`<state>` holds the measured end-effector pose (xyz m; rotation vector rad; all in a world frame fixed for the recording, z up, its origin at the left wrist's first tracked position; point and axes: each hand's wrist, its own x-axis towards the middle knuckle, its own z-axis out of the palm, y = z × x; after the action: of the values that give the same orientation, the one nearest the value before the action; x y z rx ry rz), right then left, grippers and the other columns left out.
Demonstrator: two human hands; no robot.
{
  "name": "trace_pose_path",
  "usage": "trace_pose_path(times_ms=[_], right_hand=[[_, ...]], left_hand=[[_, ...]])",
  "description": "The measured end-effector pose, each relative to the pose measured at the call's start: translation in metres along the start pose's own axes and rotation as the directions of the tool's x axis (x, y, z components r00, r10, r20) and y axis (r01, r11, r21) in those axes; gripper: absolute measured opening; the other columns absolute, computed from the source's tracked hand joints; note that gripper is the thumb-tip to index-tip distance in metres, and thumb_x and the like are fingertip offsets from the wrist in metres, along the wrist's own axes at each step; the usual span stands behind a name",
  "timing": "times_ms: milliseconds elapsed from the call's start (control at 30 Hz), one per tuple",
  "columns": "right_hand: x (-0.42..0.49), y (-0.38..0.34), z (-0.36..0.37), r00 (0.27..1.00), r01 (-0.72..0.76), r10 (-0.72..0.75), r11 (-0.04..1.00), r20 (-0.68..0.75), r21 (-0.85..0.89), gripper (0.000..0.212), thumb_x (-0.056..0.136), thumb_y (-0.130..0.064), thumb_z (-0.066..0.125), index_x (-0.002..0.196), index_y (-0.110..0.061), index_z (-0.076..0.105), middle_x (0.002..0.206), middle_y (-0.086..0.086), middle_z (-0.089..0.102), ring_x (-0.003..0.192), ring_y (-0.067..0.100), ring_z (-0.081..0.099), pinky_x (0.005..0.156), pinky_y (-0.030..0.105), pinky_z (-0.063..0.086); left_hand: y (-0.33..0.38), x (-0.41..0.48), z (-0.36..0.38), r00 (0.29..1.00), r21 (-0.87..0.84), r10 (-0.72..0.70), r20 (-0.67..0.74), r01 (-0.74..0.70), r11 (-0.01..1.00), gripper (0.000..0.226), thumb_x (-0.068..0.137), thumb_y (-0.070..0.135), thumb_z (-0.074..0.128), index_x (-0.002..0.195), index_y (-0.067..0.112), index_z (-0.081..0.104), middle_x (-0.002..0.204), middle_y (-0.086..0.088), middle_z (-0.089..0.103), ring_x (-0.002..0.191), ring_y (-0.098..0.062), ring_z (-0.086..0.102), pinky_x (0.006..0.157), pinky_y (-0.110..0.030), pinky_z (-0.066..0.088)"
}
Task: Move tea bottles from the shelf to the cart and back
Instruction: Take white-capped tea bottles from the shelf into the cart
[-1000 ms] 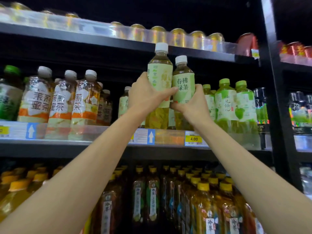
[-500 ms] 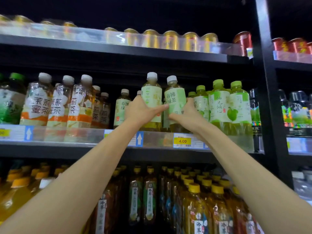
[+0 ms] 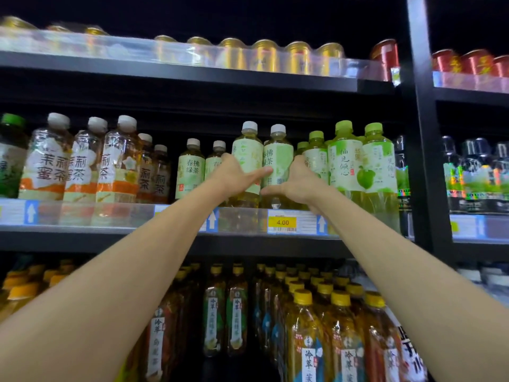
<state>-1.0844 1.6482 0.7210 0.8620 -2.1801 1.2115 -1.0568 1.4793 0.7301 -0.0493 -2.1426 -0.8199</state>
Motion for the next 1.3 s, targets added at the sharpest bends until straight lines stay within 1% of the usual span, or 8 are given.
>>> trace_pose_path(times_ms=[133,233,333,433,533,733,1100,1300], right_hand=[[0.001,-0.003,0.000,1.000,0.013,-0.012,0.998,0.018,-0.069,0.094,0.071,-0.029,0.089,0.139,-0.003,0.030,0.132,0.012,0.053,0.123,0.029,0.052,0.103,0.042,0.046],[0.000,-0.002,-0.002,0.999,0.012,-0.008,0.996,0.038,-0.085,0.092,0.071,-0.032,0.089,0.139,-0.006,0.034,0.129,0.010,0.055,0.118,0.026,0.055,0.096,0.041,0.050],[-0.002,0.001,-0.007,0.997,-0.002,0.001,1.000,0.083,0.009,0.056,0.081,-0.018,0.080,0.128,-0.009,0.050,0.113,0.013,0.063,0.087,0.012,0.060,0.066,0.025,0.047],[0.000,0.004,-0.011,0.997,-0.002,0.000,1.000,0.076,0.025,0.024,0.086,-0.008,0.073,0.100,-0.014,0.055,0.104,0.011,0.066,0.073,0.008,0.056,0.059,0.022,0.043],[0.004,0.004,-0.007,0.998,-0.001,-0.001,0.999,0.061,0.039,0.031,0.084,-0.011,0.077,0.096,-0.019,0.049,0.094,0.002,0.061,0.077,0.009,0.057,0.061,0.023,0.045],[0.013,0.007,0.003,1.000,0.005,-0.006,0.999,0.019,0.036,0.060,0.078,-0.015,0.083,0.125,-0.012,0.045,0.114,0.006,0.061,0.102,0.021,0.061,0.081,0.033,0.052],[0.011,0.007,0.003,1.000,0.010,-0.010,1.000,-0.006,-0.018,0.065,0.079,-0.020,0.083,0.129,-0.010,0.045,0.119,0.007,0.060,0.109,0.023,0.060,0.084,0.033,0.048],[0.003,0.000,0.007,0.998,-0.023,0.019,0.998,-0.055,-0.066,0.065,0.077,-0.021,0.084,0.128,-0.009,0.045,0.119,0.009,0.061,0.108,0.026,0.062,0.095,0.045,0.053]], left_hand=[[0.005,-0.003,0.002,0.997,-0.073,-0.031,0.072,0.036,0.997,0.158,0.036,0.101,0.058,0.149,-0.005,0.025,0.132,-0.021,0.061,0.118,-0.036,0.060,0.099,-0.047,0.051],[0.012,-0.008,0.006,0.996,-0.074,-0.061,0.069,0.066,0.995,0.121,0.084,0.064,0.064,0.152,-0.009,-0.005,0.149,-0.017,0.045,0.135,-0.032,0.045,0.110,-0.042,0.039],[0.008,-0.002,0.009,0.997,-0.030,-0.061,0.045,0.063,0.998,0.110,0.093,0.054,0.059,0.151,-0.009,-0.010,0.154,-0.020,0.036,0.140,-0.033,0.038,0.111,-0.042,0.035],[0.006,0.001,0.010,0.996,-0.026,-0.080,0.046,0.081,0.996,0.108,0.093,0.053,0.059,0.152,-0.007,-0.008,0.156,-0.020,0.033,0.141,-0.033,0.036,0.111,-0.042,0.034],[0.004,0.003,0.011,0.997,-0.031,-0.076,0.026,0.076,0.997,0.108,0.093,0.052,0.061,0.152,-0.007,-0.007,0.155,-0.020,0.034,0.140,-0.033,0.037,0.111,-0.043,0.034],[-0.003,0.011,0.011,0.997,-0.046,-0.070,0.024,0.071,0.996,0.118,0.091,0.052,0.064,0.151,-0.003,-0.021,0.155,-0.022,0.033,0.138,-0.036,0.040,0.115,-0.050,0.034],[-0.004,0.011,0.009,0.994,0.002,-0.102,0.040,0.102,0.995,0.116,0.084,0.055,0.070,0.153,-0.001,-0.005,0.152,-0.020,0.037,0.135,-0.037,0.044,0.111,-0.052,0.039],[0.009,-0.005,0.006,0.996,0.111,-0.094,-0.005,0.094,0.989,0.111,0.090,0.051,0.065,0.153,-0.003,-0.008,0.158,-0.024,0.021,0.139,-0.038,0.037,0.113,-0.044,0.036]])
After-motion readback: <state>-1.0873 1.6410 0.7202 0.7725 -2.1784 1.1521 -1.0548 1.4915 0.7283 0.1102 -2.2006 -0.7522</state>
